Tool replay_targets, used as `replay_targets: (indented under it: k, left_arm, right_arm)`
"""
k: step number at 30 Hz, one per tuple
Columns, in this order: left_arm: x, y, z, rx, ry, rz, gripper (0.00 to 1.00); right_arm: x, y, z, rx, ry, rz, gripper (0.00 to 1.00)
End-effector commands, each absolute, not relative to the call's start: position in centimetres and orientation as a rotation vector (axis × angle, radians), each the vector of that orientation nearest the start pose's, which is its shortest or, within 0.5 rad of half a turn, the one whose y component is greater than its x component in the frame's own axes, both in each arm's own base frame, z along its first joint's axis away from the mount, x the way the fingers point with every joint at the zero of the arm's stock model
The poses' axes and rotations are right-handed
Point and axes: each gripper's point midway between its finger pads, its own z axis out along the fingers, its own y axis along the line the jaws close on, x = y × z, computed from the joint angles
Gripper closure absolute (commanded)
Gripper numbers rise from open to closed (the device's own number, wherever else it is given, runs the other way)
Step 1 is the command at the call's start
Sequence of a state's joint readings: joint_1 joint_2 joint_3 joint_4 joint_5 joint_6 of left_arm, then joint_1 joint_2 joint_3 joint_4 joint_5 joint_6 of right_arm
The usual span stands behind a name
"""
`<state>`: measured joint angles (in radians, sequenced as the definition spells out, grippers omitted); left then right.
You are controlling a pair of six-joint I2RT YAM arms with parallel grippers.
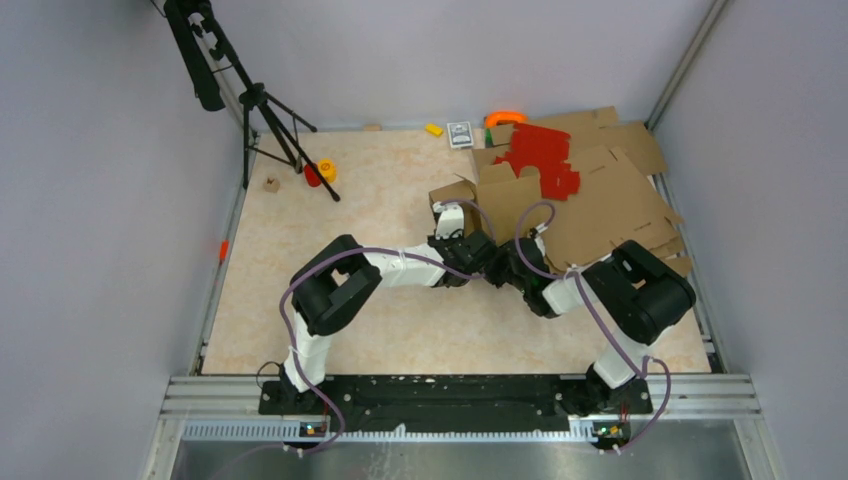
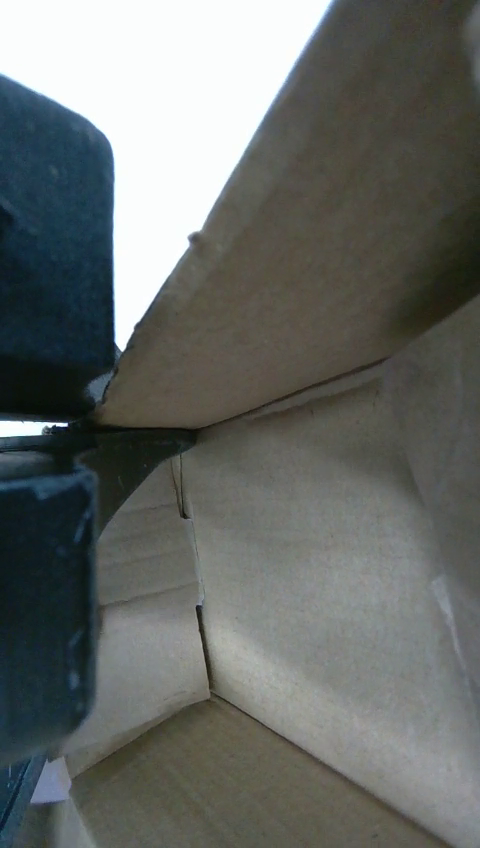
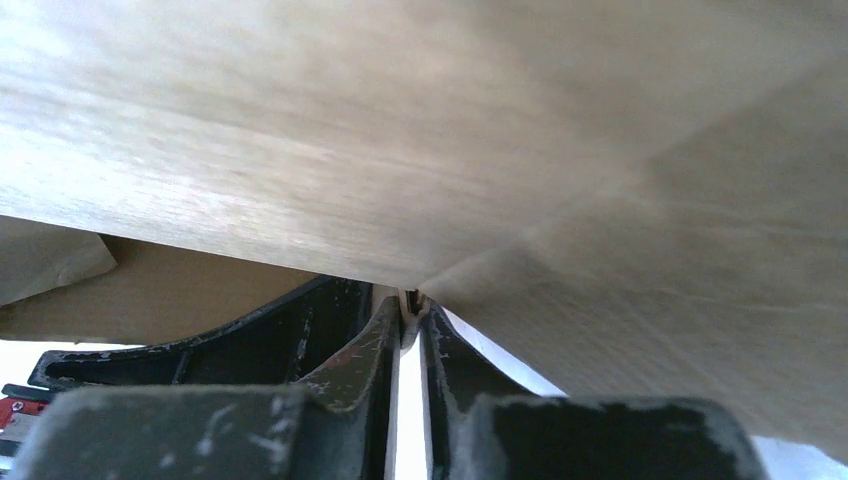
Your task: Fold the paper box
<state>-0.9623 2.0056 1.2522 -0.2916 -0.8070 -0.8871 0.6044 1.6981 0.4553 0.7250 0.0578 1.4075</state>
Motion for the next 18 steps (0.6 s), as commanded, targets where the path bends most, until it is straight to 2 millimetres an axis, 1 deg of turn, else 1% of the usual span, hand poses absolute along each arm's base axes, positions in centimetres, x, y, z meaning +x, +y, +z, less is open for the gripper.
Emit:
replay_targets:
  k: [1,3,9,13,16,18]
  left_arm:
    - [32.4,-30.2,1.7,-0.112,2.245,0.094,1.00]
    - [32.4,-30.4,1.9,-0.108,2.239,0.083,1.00]
    - [32.3,-30.8,2.5,-0.100,2.219,0.061,1.00]
    - [32.2,-31.3,3.1,-0.093,2.200,0.018,0.88]
    - [32.0,-31.3,3.5,-0.091,2.192,-0.001,0.79]
    - [32.0,-31.3,3.8,-0.059,2.188,-0.005,0.74]
  right_arm:
    - [33.3,26.0,4.8,0.939,2.043,1.122,0.96]
    - [33.4,25.8,4.8,0.944,2.039,1.111,1.00]
    - [33.4,25.2,5.1,0.957,2.028,1.079,1.00]
    - [33.6,25.1,5.6,0.955,2.014,1.082,1.00]
    - [33.6,25.1,5.9,0.957,2.016,1.075,1.00]
    - [33.5,25.0,5.8,0.960,2.024,1.068,1.00]
